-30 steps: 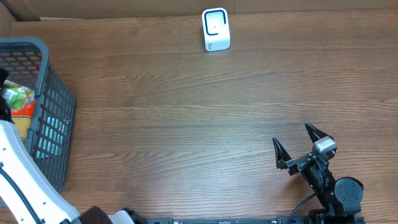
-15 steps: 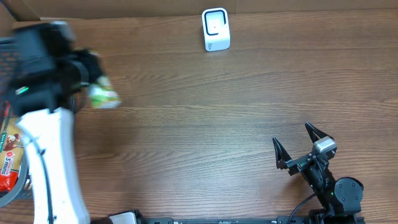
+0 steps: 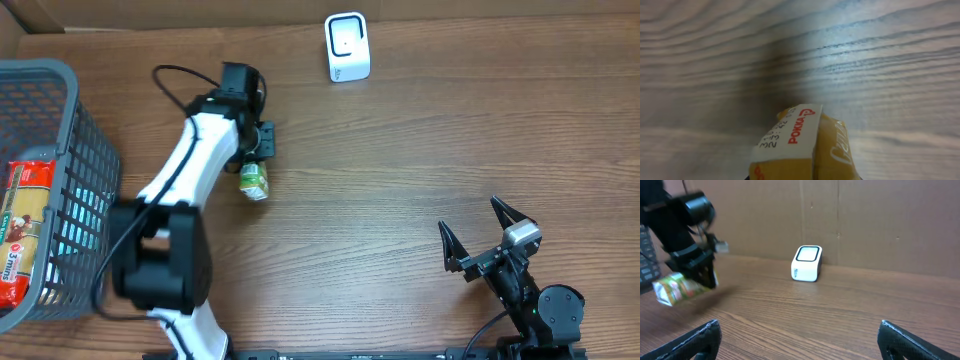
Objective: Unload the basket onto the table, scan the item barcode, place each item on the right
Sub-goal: 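Lift the juice carton out and set it on the table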
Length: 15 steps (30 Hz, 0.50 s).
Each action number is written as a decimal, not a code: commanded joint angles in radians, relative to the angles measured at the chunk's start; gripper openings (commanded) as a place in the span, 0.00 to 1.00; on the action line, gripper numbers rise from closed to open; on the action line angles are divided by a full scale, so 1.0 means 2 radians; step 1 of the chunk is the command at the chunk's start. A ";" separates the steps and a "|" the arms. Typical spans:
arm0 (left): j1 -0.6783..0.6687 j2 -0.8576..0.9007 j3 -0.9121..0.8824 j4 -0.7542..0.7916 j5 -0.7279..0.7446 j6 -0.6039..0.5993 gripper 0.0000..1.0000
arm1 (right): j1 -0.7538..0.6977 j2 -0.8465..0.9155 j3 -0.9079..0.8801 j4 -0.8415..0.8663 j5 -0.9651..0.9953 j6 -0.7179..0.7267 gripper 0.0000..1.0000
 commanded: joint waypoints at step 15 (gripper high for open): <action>-0.010 0.043 0.043 -0.042 -0.029 -0.006 0.78 | 0.002 -0.004 -0.005 0.001 0.001 0.000 1.00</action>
